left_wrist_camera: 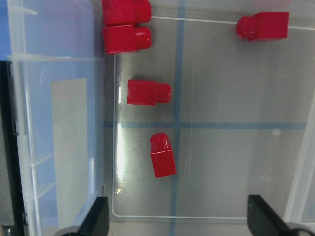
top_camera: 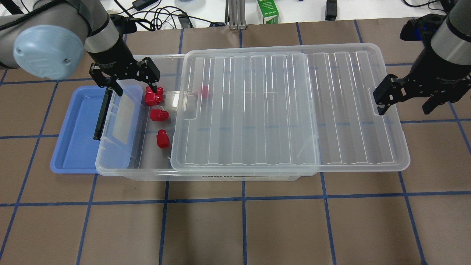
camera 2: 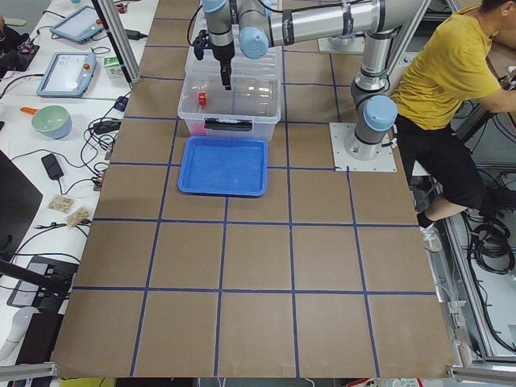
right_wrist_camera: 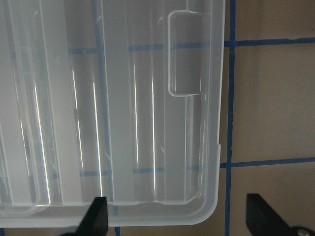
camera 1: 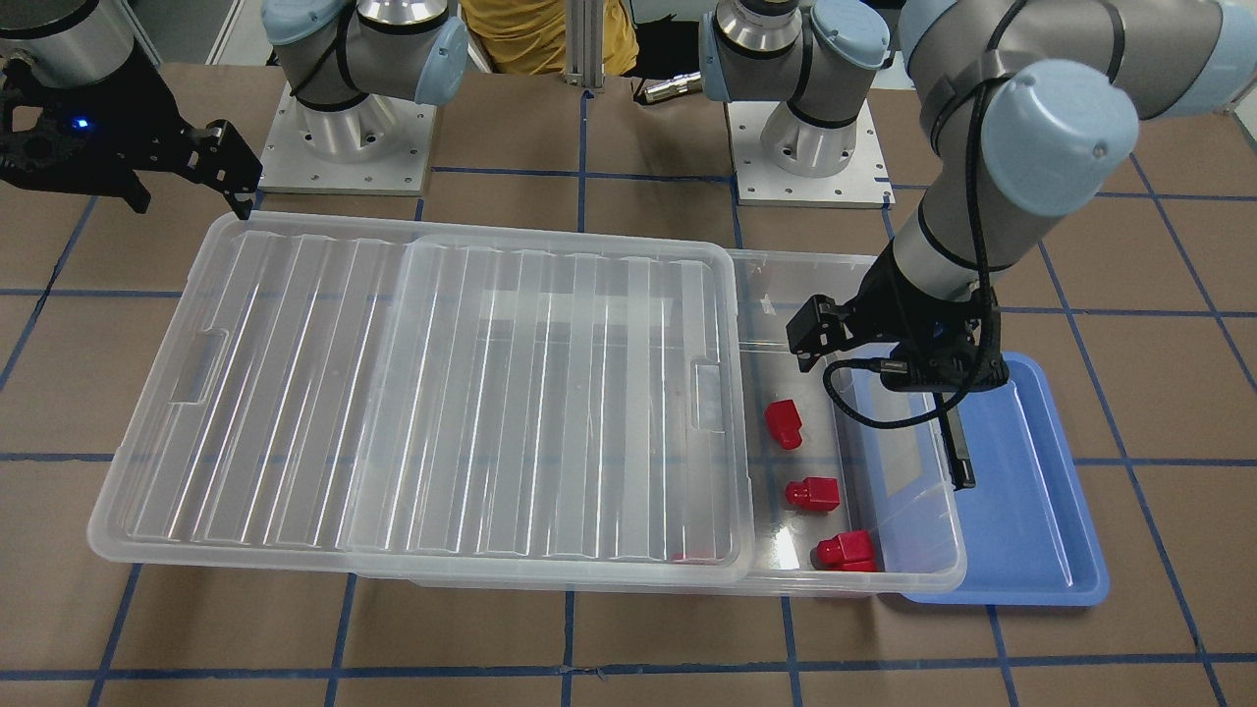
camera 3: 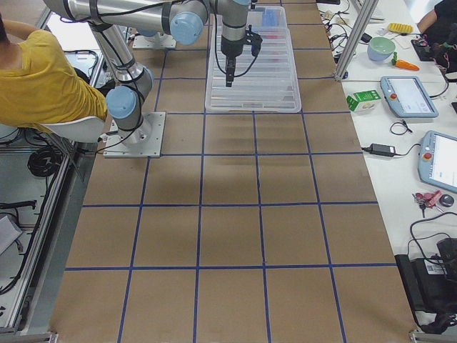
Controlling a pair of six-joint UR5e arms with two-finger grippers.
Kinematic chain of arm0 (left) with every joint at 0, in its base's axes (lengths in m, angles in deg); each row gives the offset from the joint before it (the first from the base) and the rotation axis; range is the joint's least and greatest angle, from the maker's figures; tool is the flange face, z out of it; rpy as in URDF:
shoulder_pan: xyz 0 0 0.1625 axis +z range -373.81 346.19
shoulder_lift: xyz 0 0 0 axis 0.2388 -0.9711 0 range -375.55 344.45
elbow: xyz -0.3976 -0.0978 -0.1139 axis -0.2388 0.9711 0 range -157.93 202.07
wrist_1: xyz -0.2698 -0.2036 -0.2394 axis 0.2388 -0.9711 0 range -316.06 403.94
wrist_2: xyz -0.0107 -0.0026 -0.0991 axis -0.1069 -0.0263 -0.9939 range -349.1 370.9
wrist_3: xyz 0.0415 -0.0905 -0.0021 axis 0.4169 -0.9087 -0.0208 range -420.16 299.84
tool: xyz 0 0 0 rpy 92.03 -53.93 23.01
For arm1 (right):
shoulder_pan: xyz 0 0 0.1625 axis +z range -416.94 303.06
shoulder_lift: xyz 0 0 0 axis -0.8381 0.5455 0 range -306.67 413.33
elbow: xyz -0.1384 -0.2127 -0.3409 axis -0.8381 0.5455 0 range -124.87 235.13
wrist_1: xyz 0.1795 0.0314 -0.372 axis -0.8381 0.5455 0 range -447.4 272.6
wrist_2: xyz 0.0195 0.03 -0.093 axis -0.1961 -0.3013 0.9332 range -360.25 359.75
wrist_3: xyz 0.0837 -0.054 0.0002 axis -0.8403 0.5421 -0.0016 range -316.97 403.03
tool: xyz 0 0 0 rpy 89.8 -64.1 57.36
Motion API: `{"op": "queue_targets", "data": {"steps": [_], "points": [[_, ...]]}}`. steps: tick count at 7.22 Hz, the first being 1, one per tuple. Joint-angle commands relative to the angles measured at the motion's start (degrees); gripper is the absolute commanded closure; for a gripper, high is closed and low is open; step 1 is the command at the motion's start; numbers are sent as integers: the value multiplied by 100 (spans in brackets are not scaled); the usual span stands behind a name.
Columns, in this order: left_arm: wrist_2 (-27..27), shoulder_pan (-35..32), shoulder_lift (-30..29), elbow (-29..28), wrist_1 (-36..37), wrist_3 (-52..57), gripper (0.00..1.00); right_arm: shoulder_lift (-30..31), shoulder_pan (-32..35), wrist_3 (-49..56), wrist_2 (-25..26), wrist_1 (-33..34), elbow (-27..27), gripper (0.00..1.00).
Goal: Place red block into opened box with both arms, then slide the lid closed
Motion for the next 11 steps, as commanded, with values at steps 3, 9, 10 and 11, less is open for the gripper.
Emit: {"op": "queue_targets", "data": {"steps": [3,9,10,11], "points": [[496,-156,1051,-82,-359,146,0,-177,-797,1004,-51,386,26,0],[439,-272,983,-187,-324,189,0,-1337,-1098,1052,19,1294,26,0],[282,-184,991,-187,-341,181,0,-1433,-1107,1052,19,1329,26,0],[263,-166,1035,-143,-454,163,0,-1521,-1099,1052,19,1408,17,0]]}}
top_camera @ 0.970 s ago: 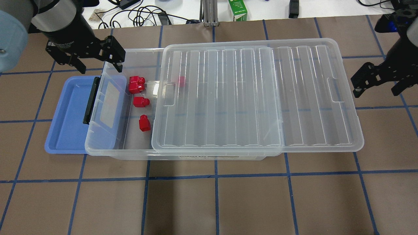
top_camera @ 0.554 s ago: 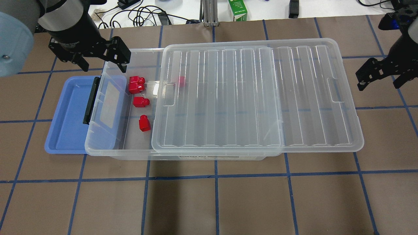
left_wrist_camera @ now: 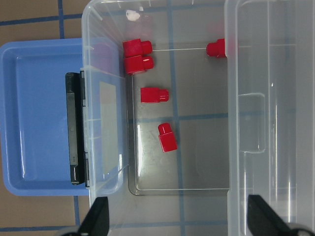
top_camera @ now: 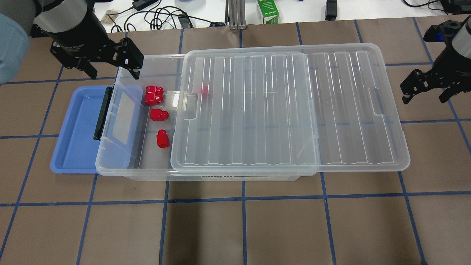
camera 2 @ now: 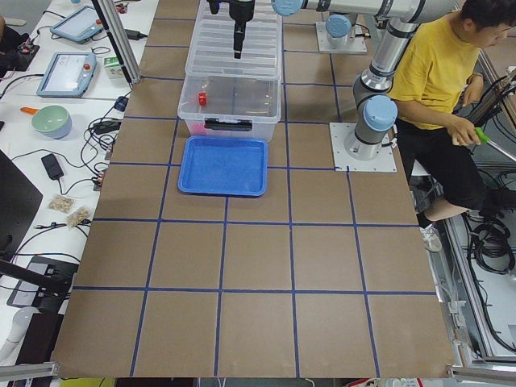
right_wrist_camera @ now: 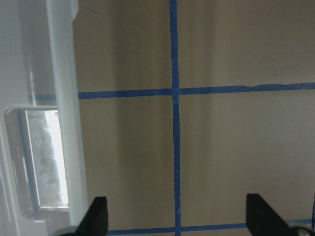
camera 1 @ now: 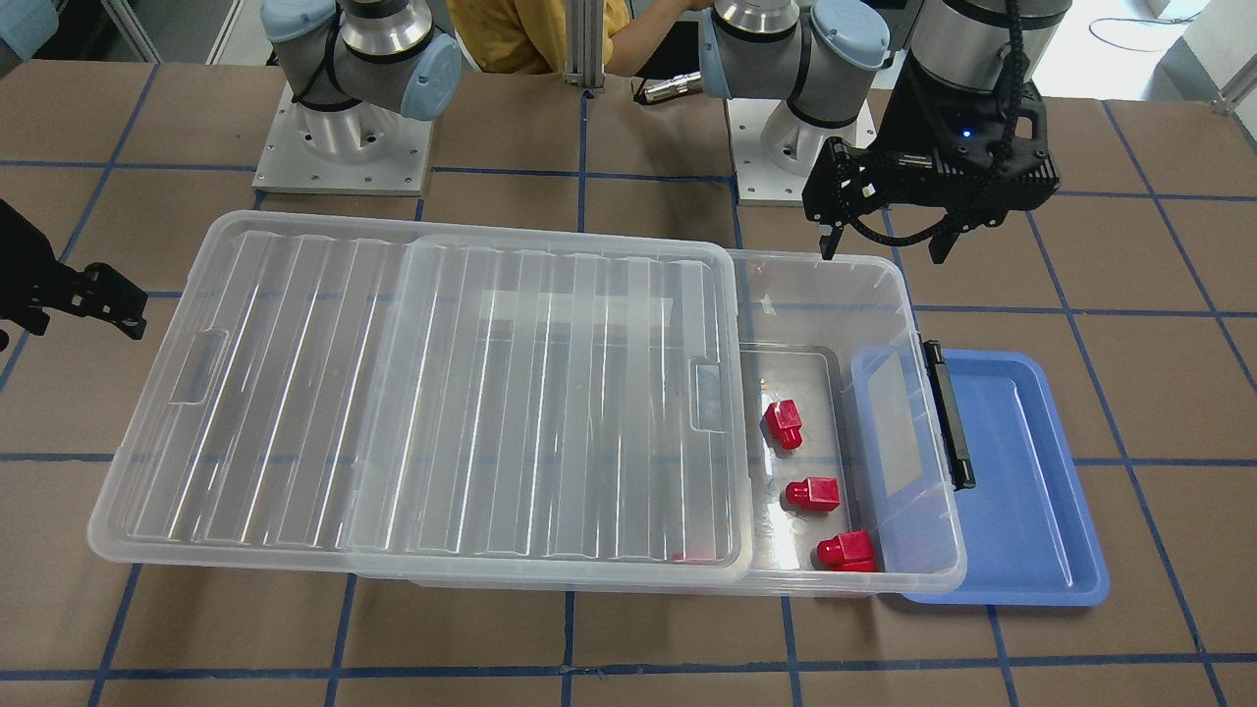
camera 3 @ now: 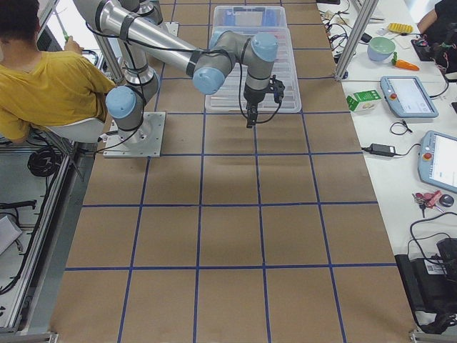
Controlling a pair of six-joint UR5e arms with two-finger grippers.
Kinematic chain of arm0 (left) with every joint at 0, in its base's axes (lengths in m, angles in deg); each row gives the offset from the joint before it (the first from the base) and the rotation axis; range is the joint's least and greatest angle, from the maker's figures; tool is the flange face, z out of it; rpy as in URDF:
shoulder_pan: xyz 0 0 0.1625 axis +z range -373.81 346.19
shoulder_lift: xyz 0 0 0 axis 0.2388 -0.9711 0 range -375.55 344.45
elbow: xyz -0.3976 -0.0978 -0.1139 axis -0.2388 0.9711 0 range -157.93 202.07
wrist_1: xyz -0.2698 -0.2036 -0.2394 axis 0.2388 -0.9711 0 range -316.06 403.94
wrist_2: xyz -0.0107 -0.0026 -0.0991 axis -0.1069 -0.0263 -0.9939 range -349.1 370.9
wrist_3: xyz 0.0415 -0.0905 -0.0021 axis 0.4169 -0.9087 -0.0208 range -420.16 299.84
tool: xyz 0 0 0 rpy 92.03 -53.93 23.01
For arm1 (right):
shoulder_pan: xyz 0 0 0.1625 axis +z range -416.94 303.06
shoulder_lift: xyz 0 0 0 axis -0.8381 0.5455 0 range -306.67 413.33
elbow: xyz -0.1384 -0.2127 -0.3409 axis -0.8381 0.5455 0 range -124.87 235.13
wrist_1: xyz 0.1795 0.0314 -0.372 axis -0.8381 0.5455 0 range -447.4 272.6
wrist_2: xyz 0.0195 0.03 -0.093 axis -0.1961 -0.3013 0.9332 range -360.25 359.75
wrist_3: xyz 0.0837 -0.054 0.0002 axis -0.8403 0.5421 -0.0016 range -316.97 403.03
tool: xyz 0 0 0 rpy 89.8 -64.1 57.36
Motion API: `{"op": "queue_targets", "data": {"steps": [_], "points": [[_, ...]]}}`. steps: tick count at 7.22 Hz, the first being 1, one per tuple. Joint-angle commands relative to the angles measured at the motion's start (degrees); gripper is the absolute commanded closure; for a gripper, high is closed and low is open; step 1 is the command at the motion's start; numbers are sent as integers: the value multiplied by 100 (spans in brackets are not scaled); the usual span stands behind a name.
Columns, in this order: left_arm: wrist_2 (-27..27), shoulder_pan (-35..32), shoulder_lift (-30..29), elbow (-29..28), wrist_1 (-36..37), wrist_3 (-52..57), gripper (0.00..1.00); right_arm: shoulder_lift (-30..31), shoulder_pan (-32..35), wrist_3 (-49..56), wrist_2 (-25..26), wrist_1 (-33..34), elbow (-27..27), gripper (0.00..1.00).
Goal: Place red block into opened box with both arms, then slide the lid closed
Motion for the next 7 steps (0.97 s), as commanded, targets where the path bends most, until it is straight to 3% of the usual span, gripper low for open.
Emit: {"op": "queue_targets", "data": {"steps": [1,7], "points": [[-76,44,-6,39,-119,-83,0,-205,-8,-10,0,79,-7,0],[-50,52,38,74,-154,-57,0,-276,184,-256,-96,52,-7,0]]}}
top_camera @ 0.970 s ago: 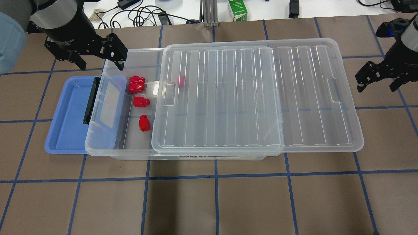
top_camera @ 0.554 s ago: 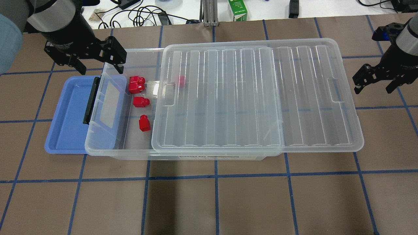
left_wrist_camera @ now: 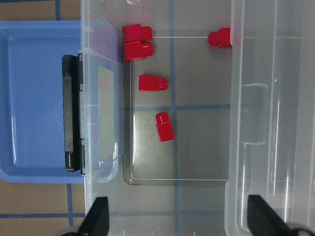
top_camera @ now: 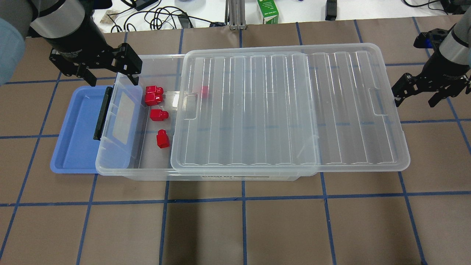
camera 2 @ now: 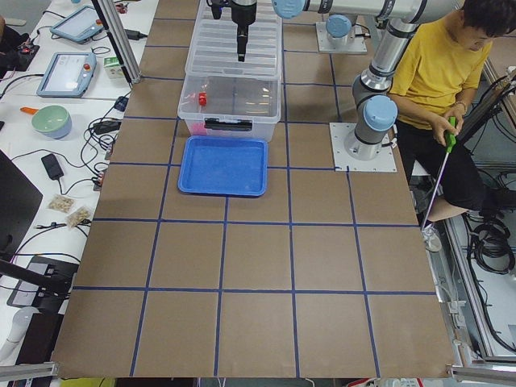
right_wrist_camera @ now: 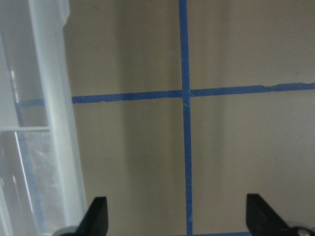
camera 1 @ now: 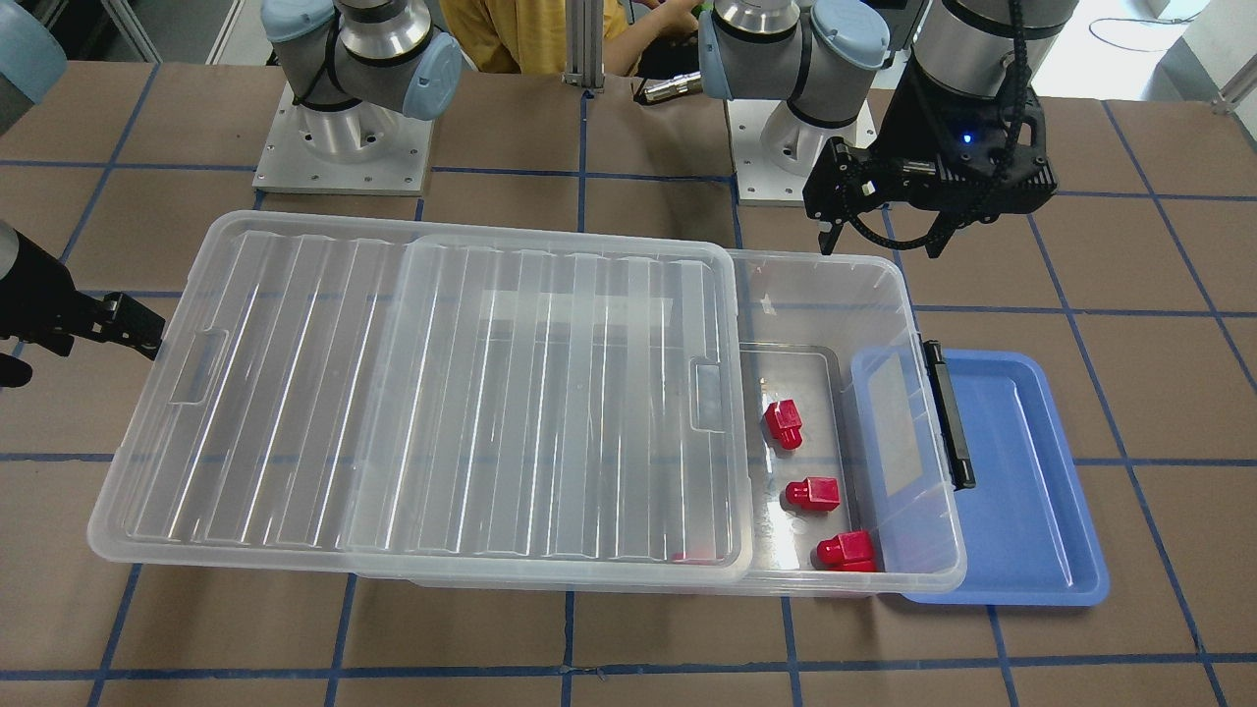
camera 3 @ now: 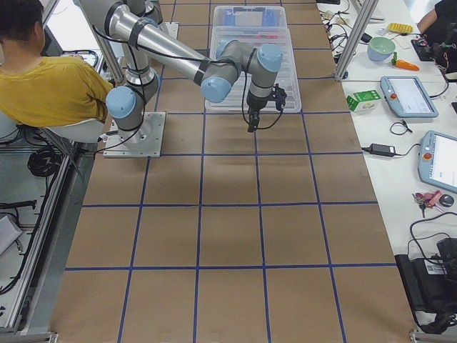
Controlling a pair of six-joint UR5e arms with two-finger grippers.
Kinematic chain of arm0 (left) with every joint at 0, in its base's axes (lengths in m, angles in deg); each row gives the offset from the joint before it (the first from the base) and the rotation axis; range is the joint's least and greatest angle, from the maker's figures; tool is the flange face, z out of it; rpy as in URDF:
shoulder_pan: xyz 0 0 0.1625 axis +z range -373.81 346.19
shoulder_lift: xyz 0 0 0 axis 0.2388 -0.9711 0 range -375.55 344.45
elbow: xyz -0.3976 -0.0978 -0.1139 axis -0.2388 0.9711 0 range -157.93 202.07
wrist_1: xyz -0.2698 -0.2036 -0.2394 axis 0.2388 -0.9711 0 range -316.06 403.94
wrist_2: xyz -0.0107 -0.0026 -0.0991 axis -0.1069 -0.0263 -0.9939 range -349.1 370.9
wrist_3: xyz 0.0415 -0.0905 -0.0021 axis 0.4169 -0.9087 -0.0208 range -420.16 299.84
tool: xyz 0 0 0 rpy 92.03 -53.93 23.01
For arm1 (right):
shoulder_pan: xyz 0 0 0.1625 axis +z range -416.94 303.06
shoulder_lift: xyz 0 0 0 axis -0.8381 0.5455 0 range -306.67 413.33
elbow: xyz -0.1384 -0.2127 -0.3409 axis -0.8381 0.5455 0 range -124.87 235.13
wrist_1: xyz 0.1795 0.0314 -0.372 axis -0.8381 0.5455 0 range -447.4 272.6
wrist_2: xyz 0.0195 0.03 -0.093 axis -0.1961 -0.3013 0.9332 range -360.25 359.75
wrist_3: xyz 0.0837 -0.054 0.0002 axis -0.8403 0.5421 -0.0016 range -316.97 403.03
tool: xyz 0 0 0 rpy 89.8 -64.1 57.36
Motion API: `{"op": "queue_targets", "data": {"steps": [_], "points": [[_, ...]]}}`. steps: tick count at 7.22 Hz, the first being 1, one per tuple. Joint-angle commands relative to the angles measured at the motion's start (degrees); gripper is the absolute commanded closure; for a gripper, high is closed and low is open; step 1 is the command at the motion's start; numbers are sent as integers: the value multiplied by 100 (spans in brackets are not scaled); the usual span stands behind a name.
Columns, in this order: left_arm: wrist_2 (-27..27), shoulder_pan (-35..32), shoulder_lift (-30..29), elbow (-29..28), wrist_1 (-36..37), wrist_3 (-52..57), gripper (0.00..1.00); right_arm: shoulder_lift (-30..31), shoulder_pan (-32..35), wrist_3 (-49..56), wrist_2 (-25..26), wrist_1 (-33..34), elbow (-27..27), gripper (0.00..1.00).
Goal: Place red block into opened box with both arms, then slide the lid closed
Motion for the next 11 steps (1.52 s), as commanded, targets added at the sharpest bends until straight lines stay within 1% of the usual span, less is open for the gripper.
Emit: {"op": "queue_targets", "data": {"steps": [1,3,4,5,8,9,11], "points": [[0,0,3,-1,3,28,0,-3,292,-182,2,6,4,0],[-9,0,3,-1,3,37,0,-64,565,-464,-7,32,4,0],[-17,0,3,-1,12,37,0,-74,784,-786,-16,41,12,0],[-26,-8,-5,-10,3,37,0,-74,977,-1155,-146,41,13,0],[-26,0,-14,-1,12,37,0,-100,1417,-1728,-244,41,4,0],[-26,-8,-14,-1,12,37,0,-187,1610,-1861,-262,50,30,0],[-17,-8,-14,-1,12,37,0,-206,1718,-1932,-262,112,21,0]]}}
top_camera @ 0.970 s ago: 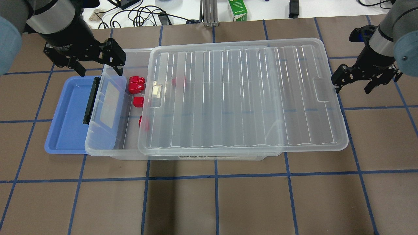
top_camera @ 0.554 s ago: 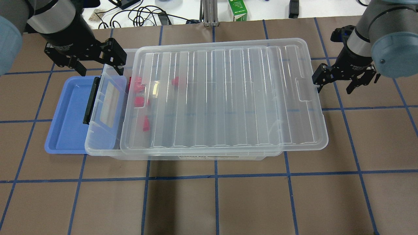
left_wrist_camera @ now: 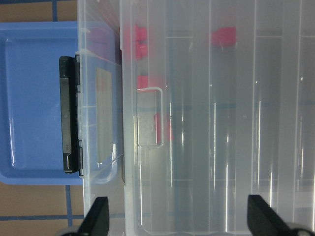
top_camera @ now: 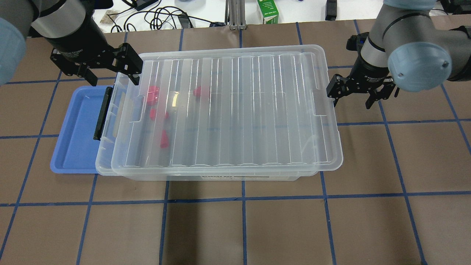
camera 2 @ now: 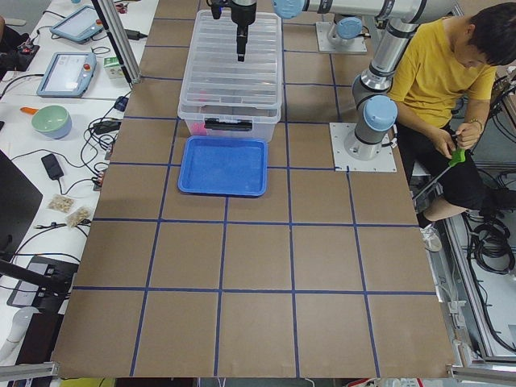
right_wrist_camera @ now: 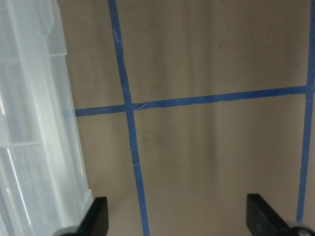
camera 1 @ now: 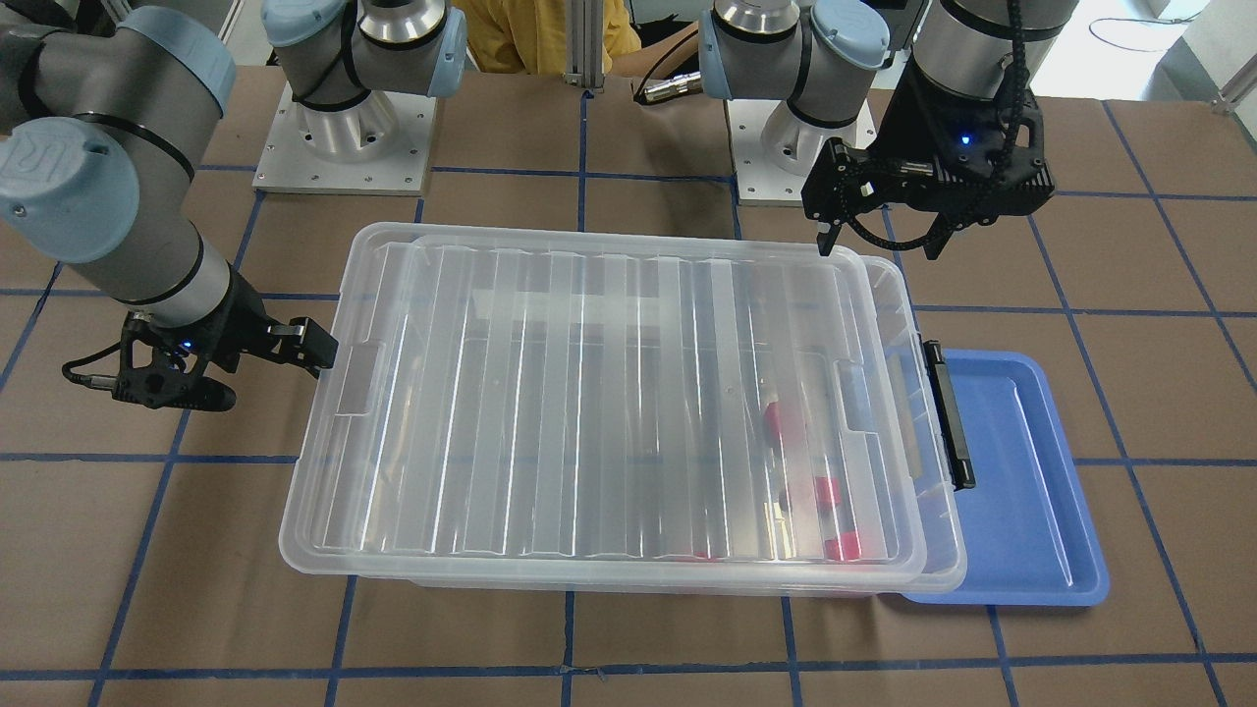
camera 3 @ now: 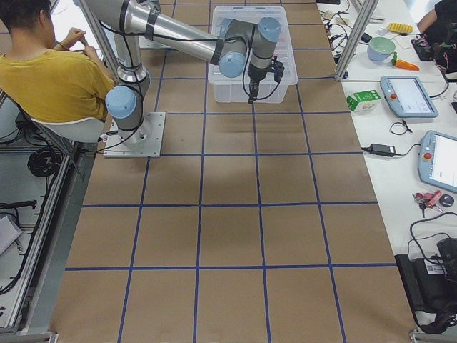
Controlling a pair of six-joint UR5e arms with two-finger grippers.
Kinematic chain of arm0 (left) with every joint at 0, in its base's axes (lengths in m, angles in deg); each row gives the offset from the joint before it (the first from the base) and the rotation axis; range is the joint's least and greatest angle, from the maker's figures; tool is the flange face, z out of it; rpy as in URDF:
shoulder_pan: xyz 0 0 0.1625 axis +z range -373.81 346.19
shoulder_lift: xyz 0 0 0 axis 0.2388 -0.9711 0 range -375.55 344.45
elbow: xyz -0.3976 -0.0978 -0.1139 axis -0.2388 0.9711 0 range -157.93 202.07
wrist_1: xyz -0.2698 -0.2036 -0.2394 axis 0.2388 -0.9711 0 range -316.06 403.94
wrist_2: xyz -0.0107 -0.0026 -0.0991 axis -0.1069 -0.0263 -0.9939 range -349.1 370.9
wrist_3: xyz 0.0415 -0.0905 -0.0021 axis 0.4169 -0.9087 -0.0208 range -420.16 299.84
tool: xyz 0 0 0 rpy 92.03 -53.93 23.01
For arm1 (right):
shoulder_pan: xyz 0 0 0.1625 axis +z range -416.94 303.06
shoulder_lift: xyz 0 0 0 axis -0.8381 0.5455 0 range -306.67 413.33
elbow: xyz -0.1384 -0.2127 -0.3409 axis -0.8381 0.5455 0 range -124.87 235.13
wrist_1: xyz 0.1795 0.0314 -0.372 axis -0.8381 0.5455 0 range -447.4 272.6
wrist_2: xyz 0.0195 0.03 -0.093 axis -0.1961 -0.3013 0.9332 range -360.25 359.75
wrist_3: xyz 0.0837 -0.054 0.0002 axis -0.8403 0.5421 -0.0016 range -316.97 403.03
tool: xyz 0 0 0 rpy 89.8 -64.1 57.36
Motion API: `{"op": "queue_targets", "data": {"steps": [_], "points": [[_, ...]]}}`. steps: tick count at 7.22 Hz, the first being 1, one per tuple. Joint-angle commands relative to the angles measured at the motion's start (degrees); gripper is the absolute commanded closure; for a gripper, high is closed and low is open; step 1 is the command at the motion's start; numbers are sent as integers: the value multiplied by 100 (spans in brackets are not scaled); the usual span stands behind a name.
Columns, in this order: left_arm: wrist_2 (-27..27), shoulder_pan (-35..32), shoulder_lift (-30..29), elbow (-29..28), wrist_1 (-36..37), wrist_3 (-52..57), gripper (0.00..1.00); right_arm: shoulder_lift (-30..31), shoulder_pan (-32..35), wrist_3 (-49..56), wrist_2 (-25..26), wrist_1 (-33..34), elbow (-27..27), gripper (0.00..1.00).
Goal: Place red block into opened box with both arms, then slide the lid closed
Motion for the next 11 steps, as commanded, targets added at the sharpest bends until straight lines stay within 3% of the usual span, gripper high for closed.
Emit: {"op": "queue_targets", "data": {"steps": [1,8,10,11], "points": [[-6,-5,0,0,0,0,0,-15,92,-64,-15,20,-8,0],[3,-5,0,18,0,0,0,-68,259,-99,-111,29,106,0],[3,4,0,18,0,0,0,124,233,-99,-50,-302,709,0],[-6,4,8,18,0,0,0,264,215,-38,-15,-1001,1104,0]]}}
